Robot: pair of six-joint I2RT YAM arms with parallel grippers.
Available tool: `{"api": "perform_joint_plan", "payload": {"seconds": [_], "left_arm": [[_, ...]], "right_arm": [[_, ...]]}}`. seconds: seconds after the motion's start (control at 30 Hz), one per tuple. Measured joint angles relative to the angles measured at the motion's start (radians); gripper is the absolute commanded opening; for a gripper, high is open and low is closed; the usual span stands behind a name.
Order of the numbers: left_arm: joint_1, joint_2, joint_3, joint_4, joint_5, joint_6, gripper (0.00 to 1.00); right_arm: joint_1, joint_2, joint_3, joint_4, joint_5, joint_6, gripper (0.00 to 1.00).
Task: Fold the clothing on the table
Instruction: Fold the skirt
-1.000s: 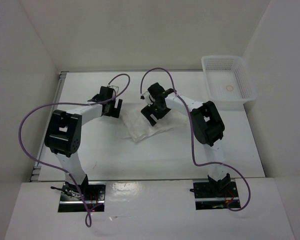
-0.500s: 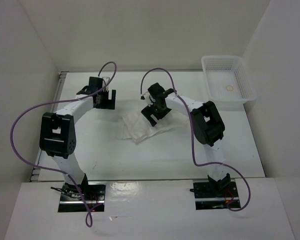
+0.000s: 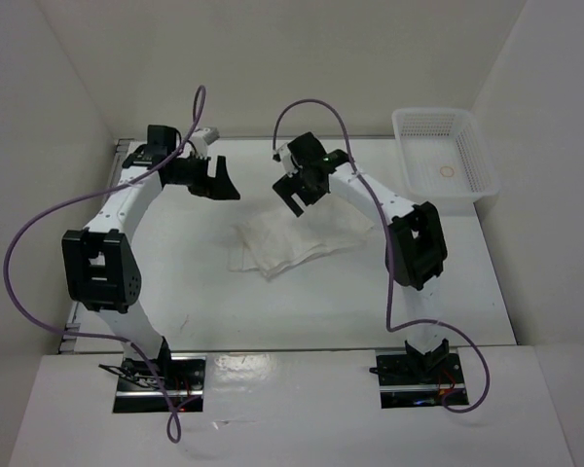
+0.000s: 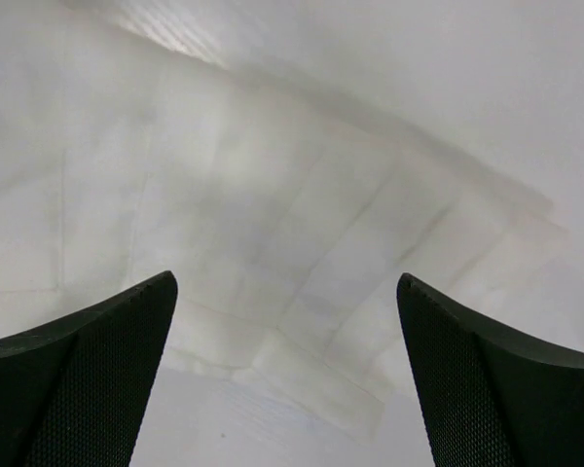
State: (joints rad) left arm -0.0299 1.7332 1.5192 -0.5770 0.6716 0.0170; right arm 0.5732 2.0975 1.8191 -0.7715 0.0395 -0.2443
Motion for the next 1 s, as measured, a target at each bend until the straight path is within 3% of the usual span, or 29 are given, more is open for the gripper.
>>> {"api": "perform_joint_plan", "payload": {"seconds": [0.2, 0.4, 0.53, 0.8, 1.0], "left_arm": [[-0.01, 0.132, -0.012, -0.09, 0.225, 0.105, 0.99], [-0.021, 0.311, -0.005, -0.215, 0.372, 0.214, 0.99], [-0.032, 0.401, 0.069, -0.307, 0.451, 0.282, 0.99], [-0.04, 0.465, 0.129, -0.389, 0.524, 0.372, 0.99], [-0.039, 0.526, 0.1, -0.334, 0.502, 0.323, 0.99]], "right_arm": [[-0.027, -0.145, 0.016, 0.005, 0.085, -0.002, 0.97], [-0.169, -0.229, -0.102, 0.025, 0.15, 0.0, 0.97], [-0.194, -0.23, -0.185, 0.024, 0.182, 0.0, 0.97], [-0.174, -0.23, -0.209, 0.027, 0.188, 0.0, 0.97], [-0.174, -0.216, -0.194, 0.026, 0.181, 0.0, 0.97]]}}
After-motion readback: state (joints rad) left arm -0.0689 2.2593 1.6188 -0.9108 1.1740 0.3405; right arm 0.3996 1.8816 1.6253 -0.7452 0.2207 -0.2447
